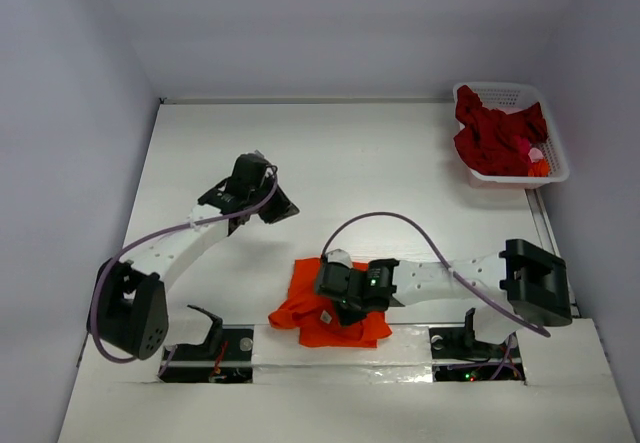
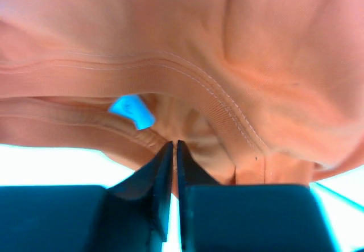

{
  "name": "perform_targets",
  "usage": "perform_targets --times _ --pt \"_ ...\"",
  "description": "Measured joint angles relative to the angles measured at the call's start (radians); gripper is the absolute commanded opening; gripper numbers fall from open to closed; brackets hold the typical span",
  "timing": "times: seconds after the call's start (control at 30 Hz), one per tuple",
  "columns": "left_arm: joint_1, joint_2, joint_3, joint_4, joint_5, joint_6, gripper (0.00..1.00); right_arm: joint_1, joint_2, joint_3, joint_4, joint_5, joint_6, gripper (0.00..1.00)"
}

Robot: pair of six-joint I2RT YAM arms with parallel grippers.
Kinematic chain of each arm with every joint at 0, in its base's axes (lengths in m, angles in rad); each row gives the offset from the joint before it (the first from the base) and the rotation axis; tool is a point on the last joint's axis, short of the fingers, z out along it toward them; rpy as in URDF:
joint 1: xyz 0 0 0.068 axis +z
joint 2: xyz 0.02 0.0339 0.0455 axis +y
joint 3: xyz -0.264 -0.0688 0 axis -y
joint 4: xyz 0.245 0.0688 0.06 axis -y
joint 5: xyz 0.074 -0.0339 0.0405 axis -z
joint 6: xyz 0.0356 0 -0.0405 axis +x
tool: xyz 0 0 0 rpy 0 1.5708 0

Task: Fold and stack the t-shirts
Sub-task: Fold the long partially folded tshirt into a neat square

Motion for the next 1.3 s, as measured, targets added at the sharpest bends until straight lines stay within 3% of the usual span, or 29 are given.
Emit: perform_targets --times 0.07,0.2,0.23,0.3,0.37,0.63,0.87,1.3 --pt "0.000 -0.037 -0.039 -0.019 -0.016 0.002 0.00 -0.006 -0.008 0.042 -0.040 0.024 -0.019 0.27" --pt "0.000 -0.074 -0.100 -0.085 -0.037 0.010 0.00 -0.040 -0.037 0.113 -0.091 0.060 -0.055 0.32" --pt "0.000 -0.077 -0.106 -0.099 -0.039 0.014 0.00 -0.052 -0.042 0.128 -0.100 0.068 -0.064 0.31" --pt "-0.002 -0.086 -0.113 -0.119 -0.040 0.025 0.00 -0.082 -0.045 0.154 -0.112 0.080 -0.087 0.10" --pt "-0.002 -0.097 -0.114 -0.135 -0.041 0.038 0.00 -0.131 -0.045 0.170 -0.110 0.082 -0.106 0.00" --pt "-0.017 -0.188 -0.148 -0.198 -0.046 0.064 0.00 -0.336 0.070 0.206 -0.089 0.063 -0.193 0.00" --pt "-0.058 -0.202 -0.148 -0.265 -0.024 0.100 0.00 -0.344 0.187 0.246 -0.069 0.014 -0.227 0.00" --pt "-0.074 -0.338 -0.043 -0.475 0.049 0.143 0.00 -0.344 0.145 0.279 -0.079 0.000 -0.228 0.00"
